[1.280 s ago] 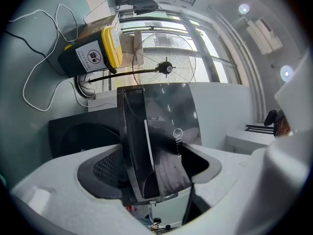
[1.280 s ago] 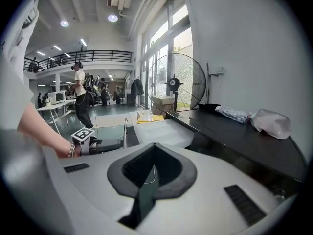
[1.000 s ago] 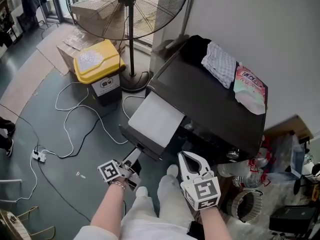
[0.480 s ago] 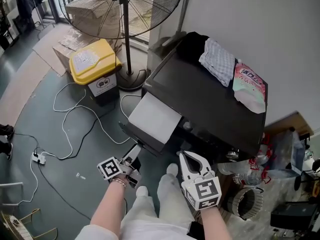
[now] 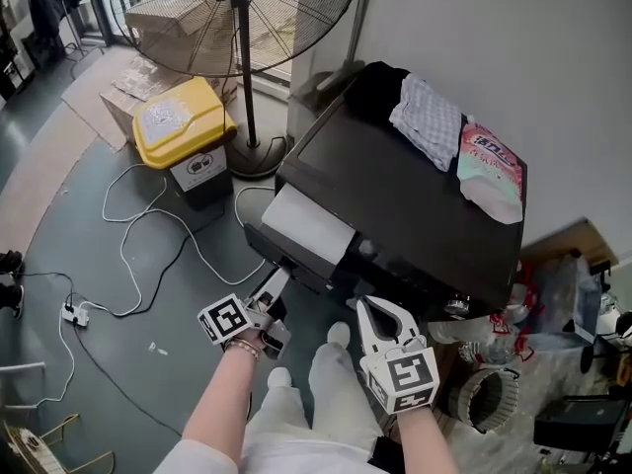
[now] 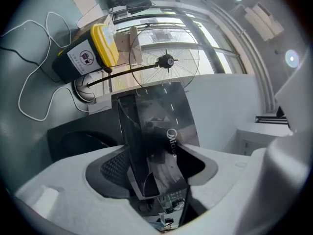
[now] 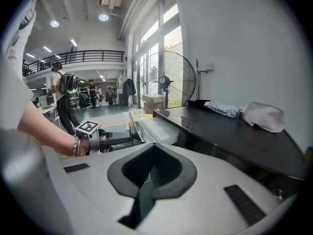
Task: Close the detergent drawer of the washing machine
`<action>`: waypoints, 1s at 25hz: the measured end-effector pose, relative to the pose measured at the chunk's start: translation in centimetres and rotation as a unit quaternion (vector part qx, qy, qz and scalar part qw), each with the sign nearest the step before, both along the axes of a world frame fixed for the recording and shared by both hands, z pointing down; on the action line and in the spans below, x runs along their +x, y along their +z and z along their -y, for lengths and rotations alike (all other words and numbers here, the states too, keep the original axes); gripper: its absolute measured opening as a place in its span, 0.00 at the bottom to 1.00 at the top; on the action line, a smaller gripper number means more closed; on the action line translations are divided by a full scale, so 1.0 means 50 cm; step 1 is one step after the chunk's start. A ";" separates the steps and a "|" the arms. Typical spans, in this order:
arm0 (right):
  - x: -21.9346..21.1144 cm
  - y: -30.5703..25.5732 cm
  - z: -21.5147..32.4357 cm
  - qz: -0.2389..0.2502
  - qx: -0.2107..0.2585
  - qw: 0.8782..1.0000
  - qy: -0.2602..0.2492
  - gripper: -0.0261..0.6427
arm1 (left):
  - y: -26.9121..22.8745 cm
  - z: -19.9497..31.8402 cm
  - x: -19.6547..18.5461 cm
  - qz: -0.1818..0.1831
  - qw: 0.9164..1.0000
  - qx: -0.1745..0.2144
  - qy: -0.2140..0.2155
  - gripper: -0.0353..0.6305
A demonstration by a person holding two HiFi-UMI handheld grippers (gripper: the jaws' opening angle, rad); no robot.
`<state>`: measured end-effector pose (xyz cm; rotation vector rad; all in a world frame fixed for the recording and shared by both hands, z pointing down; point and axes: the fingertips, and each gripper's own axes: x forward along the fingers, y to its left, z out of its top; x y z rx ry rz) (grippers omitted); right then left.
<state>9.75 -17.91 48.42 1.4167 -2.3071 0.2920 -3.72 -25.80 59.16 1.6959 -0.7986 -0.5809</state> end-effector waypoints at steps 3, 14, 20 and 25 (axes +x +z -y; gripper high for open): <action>0.005 -0.003 0.006 0.000 0.002 1.000 0.002 0.03 | -0.012 0.017 0.010 0.020 1.000 0.006 0.004 0.46; 0.020 -0.011 0.019 0.000 0.006 1.000 0.002 0.03 | -0.033 0.079 0.047 0.074 0.997 0.000 0.003 0.37; 0.033 -0.011 0.030 0.002 0.008 1.000 0.006 0.03 | -0.047 0.109 0.064 0.117 0.993 0.010 0.015 0.32; 0.034 -0.008 0.032 0.006 0.007 1.000 0.007 0.03 | -0.048 0.109 0.066 0.109 0.994 0.012 0.011 0.32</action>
